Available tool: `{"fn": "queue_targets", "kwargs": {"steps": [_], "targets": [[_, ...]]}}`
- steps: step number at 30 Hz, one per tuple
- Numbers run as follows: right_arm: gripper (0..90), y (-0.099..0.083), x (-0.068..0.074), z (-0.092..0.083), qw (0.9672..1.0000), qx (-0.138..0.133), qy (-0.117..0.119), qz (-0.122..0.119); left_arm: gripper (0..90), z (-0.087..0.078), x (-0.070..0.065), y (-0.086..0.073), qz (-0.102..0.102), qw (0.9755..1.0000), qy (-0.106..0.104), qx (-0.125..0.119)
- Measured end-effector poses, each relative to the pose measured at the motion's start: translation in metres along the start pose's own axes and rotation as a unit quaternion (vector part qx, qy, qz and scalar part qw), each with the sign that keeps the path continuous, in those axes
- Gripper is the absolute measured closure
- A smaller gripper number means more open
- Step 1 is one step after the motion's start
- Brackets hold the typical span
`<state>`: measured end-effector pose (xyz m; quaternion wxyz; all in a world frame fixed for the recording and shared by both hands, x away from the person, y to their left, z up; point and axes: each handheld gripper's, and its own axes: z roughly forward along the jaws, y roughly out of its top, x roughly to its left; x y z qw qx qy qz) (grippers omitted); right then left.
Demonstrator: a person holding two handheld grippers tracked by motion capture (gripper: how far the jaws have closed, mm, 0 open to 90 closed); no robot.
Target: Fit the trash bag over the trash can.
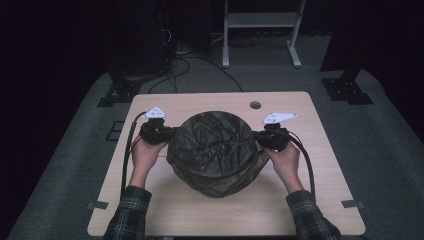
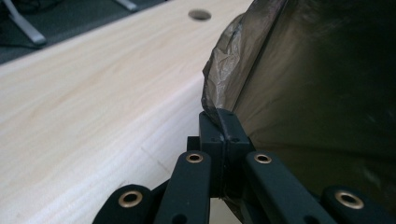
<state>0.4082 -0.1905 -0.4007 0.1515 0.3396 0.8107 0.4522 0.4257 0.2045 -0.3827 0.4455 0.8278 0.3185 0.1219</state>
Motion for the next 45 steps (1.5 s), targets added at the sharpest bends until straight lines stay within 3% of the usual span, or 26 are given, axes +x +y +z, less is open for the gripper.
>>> {"fn": "queue_targets", "kwargs": {"steps": [8,15,17,19,23,26,29,36,40,45], "targets": [[89.8,-0.025,0.0,0.019,0.9992,0.038,0.0,0.011,89.9,0.019,0.002,-0.022,-0.005,0.9986,0.009,0.052],[89.8,-0.038,-0.003,0.027,0.9982,0.057,-0.003,0.019,89.8,0.031,0.001,-0.038,-0.008,0.9969,0.011,0.077],[89.7,-0.04,-0.004,0.025,0.9983,0.055,-0.002,0.022,86.8,0.028,0.002,-0.038,-0.015,0.9977,0.01,0.065],[79.5,-0.038,-0.005,0.02,0.9986,0.046,-0.004,0.026,73.9,0.021,0.003,-0.035,-0.023,0.9988,0.014,0.04],[63.3,-0.028,-0.008,0.0,0.9992,0.018,-0.005,0.035,59.3,-0.007,0.004,-0.024,-0.031,0.9995,0.006,0.003],[57.2,-0.02,-0.009,-0.022,0.9995,-0.004,-0.001,0.032,51.5,-0.031,0.002,-0.018,-0.035,0.9991,-0.006,-0.022],[52.4,-0.015,-0.008,-0.045,0.999,-0.028,0.014,0.031,46.5,-0.053,-0.001,-0.014,-0.027,0.9985,-0.015,-0.045],[43.8,-0.011,0.01,-0.087,0.9952,-0.064,0.074,0.001,36.2,-0.089,-0.018,-0.016,0.0,0.9972,-0.036,-0.066],[41.2,-0.012,0.025,-0.099,0.9918,-0.072,0.103,-0.023,31.0,-0.101,-0.033,-0.02,0.018,0.995,-0.055,-0.081],[37.0,-0.011,0.029,-0.1,0.9888,-0.074,0.124,-0.037,24.9,-0.099,-0.051,-0.025,0.043,0.9927,-0.085,-0.073]]}}
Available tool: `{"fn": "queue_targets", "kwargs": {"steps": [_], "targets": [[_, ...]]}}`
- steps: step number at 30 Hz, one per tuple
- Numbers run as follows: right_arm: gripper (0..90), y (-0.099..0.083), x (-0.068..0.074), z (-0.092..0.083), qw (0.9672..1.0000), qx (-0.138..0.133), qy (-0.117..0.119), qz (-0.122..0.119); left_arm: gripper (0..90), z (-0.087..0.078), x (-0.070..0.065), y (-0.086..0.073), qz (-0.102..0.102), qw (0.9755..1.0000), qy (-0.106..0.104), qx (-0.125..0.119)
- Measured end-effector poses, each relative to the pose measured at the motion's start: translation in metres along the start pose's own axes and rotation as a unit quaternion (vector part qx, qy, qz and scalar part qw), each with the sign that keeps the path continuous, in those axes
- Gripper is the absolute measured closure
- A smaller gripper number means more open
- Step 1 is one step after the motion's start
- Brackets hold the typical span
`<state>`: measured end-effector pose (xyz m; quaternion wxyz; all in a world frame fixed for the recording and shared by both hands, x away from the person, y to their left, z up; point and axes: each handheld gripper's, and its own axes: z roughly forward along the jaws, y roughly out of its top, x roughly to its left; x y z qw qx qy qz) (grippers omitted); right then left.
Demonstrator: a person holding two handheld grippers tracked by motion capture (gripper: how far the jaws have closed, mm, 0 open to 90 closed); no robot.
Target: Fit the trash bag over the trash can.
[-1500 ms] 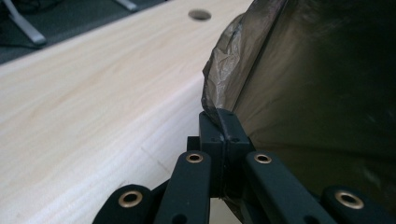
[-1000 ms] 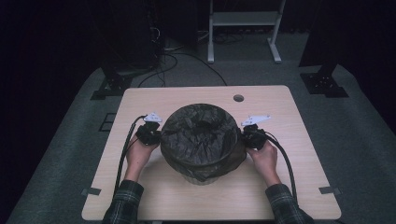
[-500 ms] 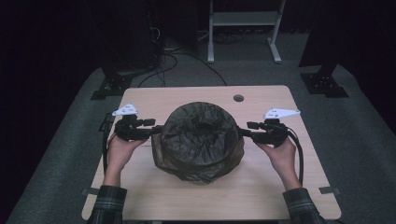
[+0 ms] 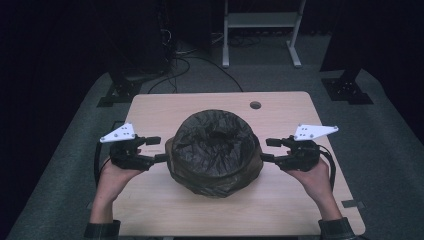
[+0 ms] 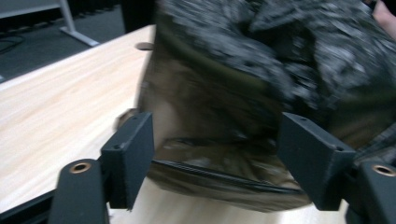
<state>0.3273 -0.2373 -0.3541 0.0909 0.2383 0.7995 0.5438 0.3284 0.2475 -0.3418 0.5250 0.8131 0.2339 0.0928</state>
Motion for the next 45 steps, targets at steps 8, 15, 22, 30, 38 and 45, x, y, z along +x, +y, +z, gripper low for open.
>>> {"fn": "queue_targets", "kwargs": {"steps": [8,15,22,30,38,45], "targets": [[34.3,-0.002,0.0,0.013,0.9989,0.008,0.044,-0.013,19.0,0.014,-0.007,-0.005,0.019,0.9988,-0.043,0.015],[55.4,-0.002,0.0,0.019,0.9981,0.01,0.059,-0.018,35.1,0.02,-0.006,-0.005,0.027,0.9962,-0.08,0.019],[89.6,-0.004,0.003,0.018,0.9971,0.009,0.073,-0.016,86.1,0.018,-0.007,-0.011,0.024,0.993,-0.115,-0.004],[89.8,-0.017,0.006,0.017,0.9969,0.014,0.077,-0.007,89.5,0.018,-0.011,-0.031,0.007,0.9942,-0.105,-0.022],[89.8,-0.033,0.013,0.022,0.9958,0.025,0.088,-0.004,89.9,0.026,-0.014,-0.044,-0.002,0.9919,-0.127,-0.01],[89.9,-0.04,0.018,0.023,0.9948,0.038,0.094,-0.004,89.9,0.026,-0.016,-0.047,0.003,0.9903,-0.138,0.009]]}}
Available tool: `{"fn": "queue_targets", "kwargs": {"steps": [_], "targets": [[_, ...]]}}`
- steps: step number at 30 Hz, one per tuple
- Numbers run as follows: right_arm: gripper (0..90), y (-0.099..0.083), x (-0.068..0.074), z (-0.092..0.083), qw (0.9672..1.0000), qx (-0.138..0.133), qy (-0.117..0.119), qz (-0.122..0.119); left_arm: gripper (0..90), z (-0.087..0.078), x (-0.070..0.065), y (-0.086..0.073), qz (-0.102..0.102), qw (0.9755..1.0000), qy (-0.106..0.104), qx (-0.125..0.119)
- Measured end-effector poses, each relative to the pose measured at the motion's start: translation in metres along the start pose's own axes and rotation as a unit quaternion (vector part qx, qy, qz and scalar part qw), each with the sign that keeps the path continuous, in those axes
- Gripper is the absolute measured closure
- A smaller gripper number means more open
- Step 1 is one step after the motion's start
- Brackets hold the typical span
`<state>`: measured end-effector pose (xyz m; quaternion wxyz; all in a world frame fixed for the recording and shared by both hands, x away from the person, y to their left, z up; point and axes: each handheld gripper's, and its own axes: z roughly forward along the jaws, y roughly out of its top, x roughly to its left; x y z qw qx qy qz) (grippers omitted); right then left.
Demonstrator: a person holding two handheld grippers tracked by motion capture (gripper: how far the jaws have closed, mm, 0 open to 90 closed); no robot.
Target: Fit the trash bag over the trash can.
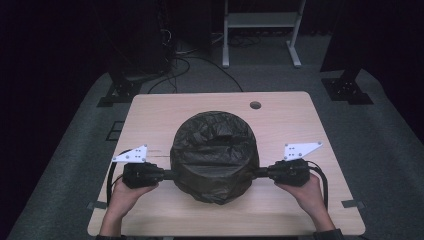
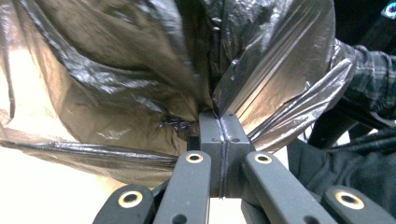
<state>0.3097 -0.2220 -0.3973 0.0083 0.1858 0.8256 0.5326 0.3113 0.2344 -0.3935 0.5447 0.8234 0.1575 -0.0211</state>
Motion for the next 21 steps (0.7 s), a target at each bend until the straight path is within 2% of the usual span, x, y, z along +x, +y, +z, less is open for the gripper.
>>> {"fn": "queue_targets", "kwargs": {"steps": [1,2,4,8,10,12,16,19,20,21], "targets": [[89.9,0.0,0.001,0.0,1.0,0.004,-0.003,-0.001,89.9,0.0,0.0,0.0,0.0,1.0,0.0,0.0],[90.0,0.0,0.002,0.001,1.0,0.009,-0.002,-0.004,89.9,0.002,-0.002,-0.001,0.004,0.9998,-0.001,0.02],[90.0,-0.002,0.004,0.003,0.9997,0.022,-0.006,-0.008,89.9,0.006,-0.002,-0.003,0.003,0.9993,0.004,0.037],[89.9,-0.011,0.0,0.009,0.9984,0.052,-0.023,-0.001,89.9,0.009,0.003,-0.011,-0.009,0.9984,0.02,0.053],[89.9,-0.016,-0.004,0.011,0.9982,0.055,-0.023,0.007,89.9,0.009,0.007,-0.015,-0.014,0.9982,0.021,0.055],[89.9,-0.02,-0.007,0.013,0.9974,0.065,-0.029,0.014,89.9,0.009,0.01,-0.019,-0.019,0.997,0.034,0.066],[89.9,-0.026,-0.013,0.017,0.9959,0.079,-0.035,0.024,89.8,0.009,0.014,-0.025,-0.026,0.9961,0.041,0.073],[89.7,-0.027,-0.014,0.016,0.9959,0.079,-0.036,0.026,87.4,0.007,0.013,-0.025,-0.028,0.9967,0.041,0.065],[88.8,-0.026,-0.013,0.015,0.9962,0.076,-0.037,0.025,84.4,0.006,0.012,-0.025,-0.026,0.9968,0.041,0.063],[81.9,-0.025,-0.012,0.013,0.9964,0.072,-0.037,0.024,80.2,0.005,0.011,-0.024,-0.025,0.9969,0.044,0.06]]}}
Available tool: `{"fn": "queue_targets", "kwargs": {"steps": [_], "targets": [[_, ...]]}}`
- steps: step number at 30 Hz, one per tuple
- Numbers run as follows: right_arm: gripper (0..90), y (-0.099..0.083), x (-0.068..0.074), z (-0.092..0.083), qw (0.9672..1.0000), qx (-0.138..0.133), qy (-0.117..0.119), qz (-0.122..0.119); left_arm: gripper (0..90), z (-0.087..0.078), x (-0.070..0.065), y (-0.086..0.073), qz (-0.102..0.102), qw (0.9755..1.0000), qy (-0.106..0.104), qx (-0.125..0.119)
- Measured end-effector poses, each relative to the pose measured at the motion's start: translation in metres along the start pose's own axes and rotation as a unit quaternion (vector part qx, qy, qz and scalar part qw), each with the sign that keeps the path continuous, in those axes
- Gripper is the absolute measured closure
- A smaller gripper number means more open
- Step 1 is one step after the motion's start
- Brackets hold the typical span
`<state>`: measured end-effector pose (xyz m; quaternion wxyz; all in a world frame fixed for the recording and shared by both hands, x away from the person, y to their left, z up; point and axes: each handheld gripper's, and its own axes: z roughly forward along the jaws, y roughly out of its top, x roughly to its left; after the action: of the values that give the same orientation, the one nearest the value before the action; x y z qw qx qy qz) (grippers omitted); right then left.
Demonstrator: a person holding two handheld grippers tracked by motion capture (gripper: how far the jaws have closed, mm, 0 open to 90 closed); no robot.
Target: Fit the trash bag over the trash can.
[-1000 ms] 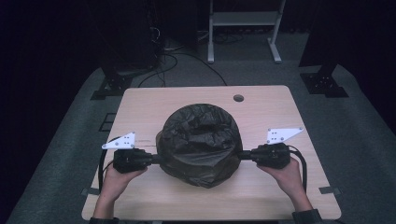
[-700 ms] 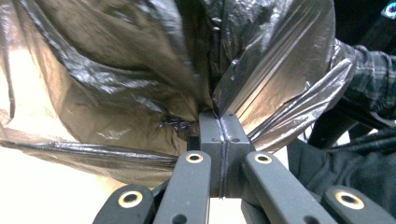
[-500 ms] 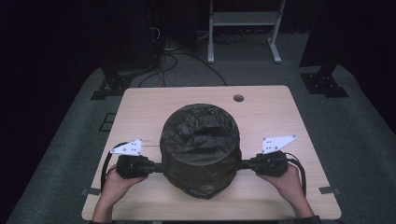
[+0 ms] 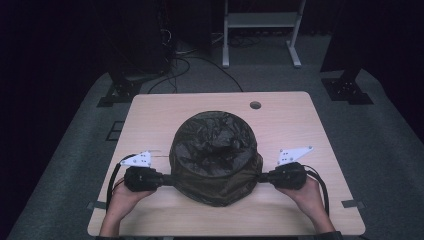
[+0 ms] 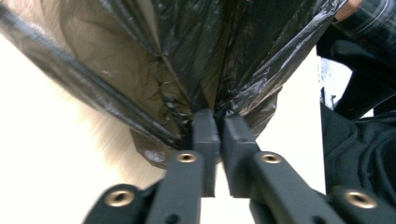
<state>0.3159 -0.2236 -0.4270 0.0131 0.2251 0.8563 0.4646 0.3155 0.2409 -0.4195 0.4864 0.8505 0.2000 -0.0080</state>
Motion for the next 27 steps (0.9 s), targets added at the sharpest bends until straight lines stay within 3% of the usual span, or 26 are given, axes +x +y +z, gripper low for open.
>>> {"fn": "queue_targets", "kwargs": {"steps": [8,17,18,19,23,24,25,27], "targets": [[44.9,0.011,0.004,-0.019,0.9989,-0.043,-0.018,0.007,41.1,-0.006,-0.008,-0.002,-0.003,0.9997,0.024,-0.01],[22.4,0.026,0.011,-0.043,0.9956,-0.087,-0.035,-0.001,1.8,-0.009,-0.015,-0.016,-0.01,0.9975,0.07,0.0],[15.6,0.032,0.011,-0.048,0.995,-0.09,-0.043,-0.002,0.0,-0.007,-0.016,-0.021,-0.006,0.9962,0.086,0.011],[13.7,0.034,0.012,-0.05,0.9949,-0.09,-0.045,-0.005,0.0,-0.006,-0.017,-0.024,-0.007,0.9961,0.087,0.014],[11.9,0.041,0.014,-0.056,0.9934,-0.1,-0.054,-0.013,0.0,-0.003,-0.017,-0.03,-0.006,0.9948,0.095,0.036],[9.6,0.046,0.014,-0.059,0.9924,-0.107,-0.059,-0.017,0.0,0.0,-0.016,-0.035,-0.006,0.993,0.105,0.053],[9.6,0.046,0.014,-0.059,0.9924,-0.107,-0.059,-0.017,0.0,0.0,-0.016,-0.035,-0.006,0.993,0.105,0.053],[9.4,0.053,0.016,-0.064,0.9901,-0.122,-0.063,-0.029,0.0,0.005,-0.014,-0.043,-0.005,0.9901,0.12,0.073]]}}
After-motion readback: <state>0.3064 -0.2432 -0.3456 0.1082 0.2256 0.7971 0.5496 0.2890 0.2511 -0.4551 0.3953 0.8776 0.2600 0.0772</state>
